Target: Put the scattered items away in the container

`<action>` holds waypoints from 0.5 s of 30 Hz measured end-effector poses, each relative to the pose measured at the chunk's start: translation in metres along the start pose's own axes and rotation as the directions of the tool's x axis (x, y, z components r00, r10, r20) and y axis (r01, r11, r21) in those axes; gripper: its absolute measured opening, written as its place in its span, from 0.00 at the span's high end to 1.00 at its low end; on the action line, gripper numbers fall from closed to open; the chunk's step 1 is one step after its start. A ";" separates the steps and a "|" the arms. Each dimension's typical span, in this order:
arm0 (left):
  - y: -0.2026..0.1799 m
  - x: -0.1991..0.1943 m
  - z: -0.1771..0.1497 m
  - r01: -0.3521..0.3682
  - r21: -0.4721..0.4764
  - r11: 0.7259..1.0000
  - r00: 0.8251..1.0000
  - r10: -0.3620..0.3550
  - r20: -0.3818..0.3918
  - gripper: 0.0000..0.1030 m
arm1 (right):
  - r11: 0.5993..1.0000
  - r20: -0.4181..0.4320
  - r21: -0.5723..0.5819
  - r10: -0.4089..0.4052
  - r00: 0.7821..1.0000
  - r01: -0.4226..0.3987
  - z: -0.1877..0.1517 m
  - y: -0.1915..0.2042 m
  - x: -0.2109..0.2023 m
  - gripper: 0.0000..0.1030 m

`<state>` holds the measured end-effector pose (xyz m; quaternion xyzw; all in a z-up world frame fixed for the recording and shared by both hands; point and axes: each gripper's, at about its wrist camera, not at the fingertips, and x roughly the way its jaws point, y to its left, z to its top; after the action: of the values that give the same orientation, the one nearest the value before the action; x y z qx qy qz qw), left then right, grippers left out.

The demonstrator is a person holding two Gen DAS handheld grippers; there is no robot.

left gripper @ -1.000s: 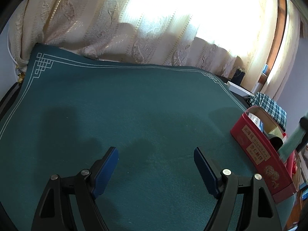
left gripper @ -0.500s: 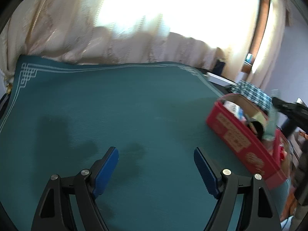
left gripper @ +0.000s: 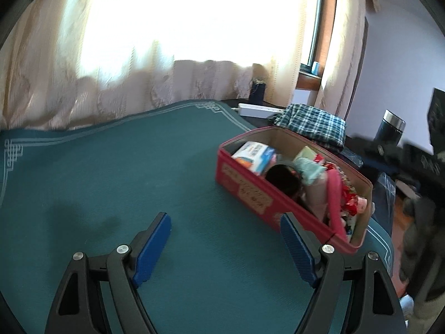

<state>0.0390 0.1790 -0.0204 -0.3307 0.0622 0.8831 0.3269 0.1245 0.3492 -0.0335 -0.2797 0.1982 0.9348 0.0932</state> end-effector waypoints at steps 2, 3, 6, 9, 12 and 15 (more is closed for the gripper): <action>-0.012 -0.004 0.001 -0.026 0.022 0.999 0.999 0.025 0.023 0.00 | 0.999 -0.027 -0.021 -0.042 0.999 0.041 -0.010 -0.004 -0.010 0.00; -0.018 -0.006 0.001 -0.042 0.035 0.999 0.999 0.041 0.036 0.00 | 0.997 -0.030 -0.034 -0.064 0.998 0.063 -0.016 -0.007 -0.015 0.00; -0.030 -0.010 0.003 -0.083 0.052 0.995 0.995 0.079 0.068 0.00 | 0.995 -0.045 -0.054 -0.085 0.995 0.082 -0.031 -0.016 -0.031 0.00; -0.040 -0.011 0.006 -0.124 0.049 0.991 0.990 0.120 0.072 0.00 | 0.994 -0.064 -0.073 -0.088 0.994 0.084 -0.045 -0.019 -0.042 0.00; -0.051 -0.011 0.009 -0.141 0.057 0.988 0.988 0.137 0.073 0.00 | 0.990 -0.079 -0.110 -0.102 0.992 0.093 -0.054 -0.017 -0.046 0.00; -0.061 -0.011 0.012 -0.124 0.068 0.990 0.991 0.120 0.067 0.00 | 0.984 -0.080 -0.150 -0.108 0.991 0.095 -0.061 -0.009 -0.049 0.00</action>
<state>0.0764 0.2251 0.0024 -0.2865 0.1036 0.9086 0.2857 0.1973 0.3288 -0.0561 -0.3363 0.1189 0.9276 0.1112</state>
